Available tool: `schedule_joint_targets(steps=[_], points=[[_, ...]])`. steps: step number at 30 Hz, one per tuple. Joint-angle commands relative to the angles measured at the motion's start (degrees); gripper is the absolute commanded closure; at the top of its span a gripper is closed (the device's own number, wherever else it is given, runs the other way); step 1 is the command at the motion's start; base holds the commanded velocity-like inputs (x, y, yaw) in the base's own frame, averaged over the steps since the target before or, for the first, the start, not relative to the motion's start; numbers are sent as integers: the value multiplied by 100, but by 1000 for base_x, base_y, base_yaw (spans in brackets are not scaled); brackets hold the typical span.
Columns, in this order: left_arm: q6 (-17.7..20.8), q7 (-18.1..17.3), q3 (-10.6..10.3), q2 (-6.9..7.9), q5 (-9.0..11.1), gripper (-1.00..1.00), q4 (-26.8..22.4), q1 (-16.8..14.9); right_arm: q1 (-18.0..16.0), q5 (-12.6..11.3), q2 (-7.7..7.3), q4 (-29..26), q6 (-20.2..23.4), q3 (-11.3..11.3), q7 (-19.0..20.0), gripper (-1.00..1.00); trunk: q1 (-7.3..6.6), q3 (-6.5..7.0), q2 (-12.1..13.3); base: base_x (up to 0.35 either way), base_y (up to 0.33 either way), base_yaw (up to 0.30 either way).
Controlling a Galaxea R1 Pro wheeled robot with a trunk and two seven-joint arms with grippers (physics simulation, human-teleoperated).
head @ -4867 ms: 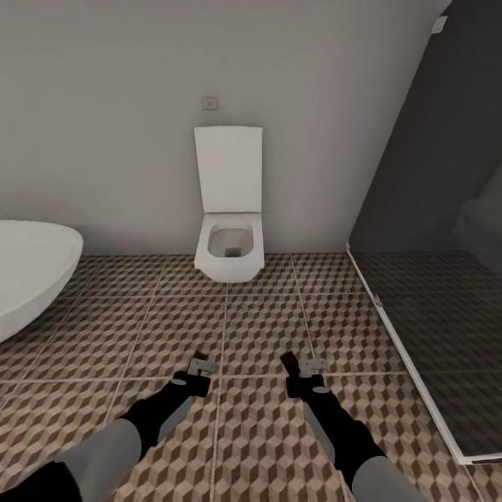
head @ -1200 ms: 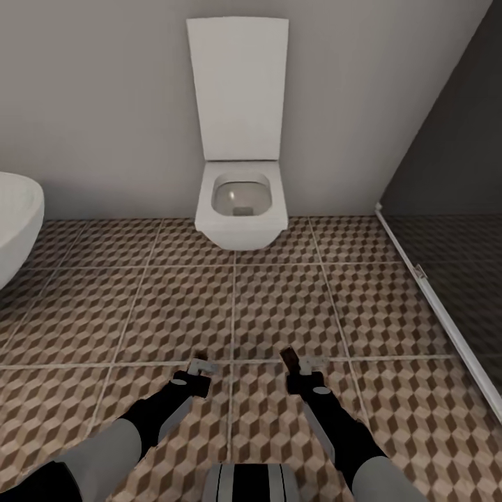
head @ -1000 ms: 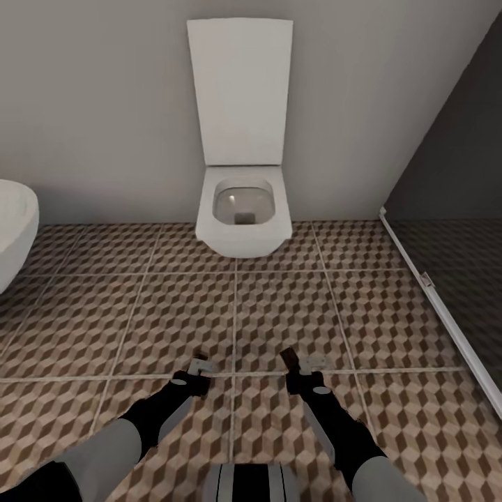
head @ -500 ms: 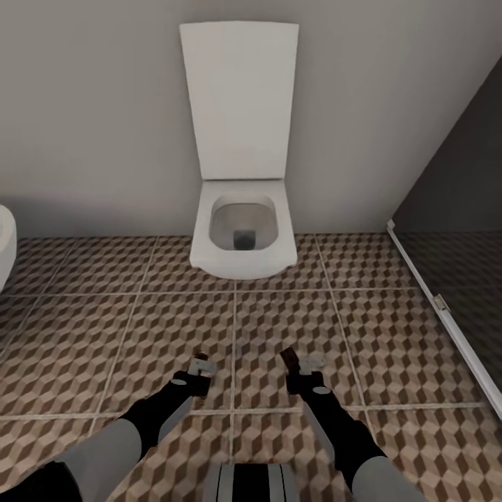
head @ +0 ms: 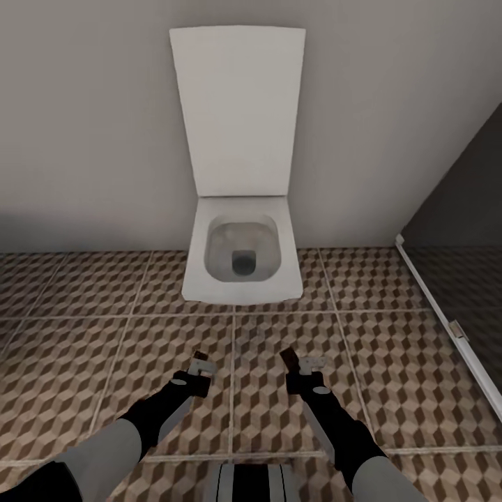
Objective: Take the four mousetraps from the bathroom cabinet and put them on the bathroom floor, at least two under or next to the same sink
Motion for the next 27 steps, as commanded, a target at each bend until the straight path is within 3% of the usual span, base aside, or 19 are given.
schedule_joint_targets(steps=[1, 10, 27], points=[[30, 46, -48, 8, 38, 100, -19, -3, -2, -60, -4, -9, 23, 28, -53, 100, 3, -4, -1, 333, 0, 0], [25, 47, -48, 8, 38, 100, -19, -3, -2, -60, -4, -8, 23, 28, -53, 100, 3, -4, -1, 278, 0, 0], [24, 39, -48, 8, 38, 100, -19, -3, -2, -60, -4, -10, 28, 28, -53, 100, 3, -4, -1, 15, 0, 0]])
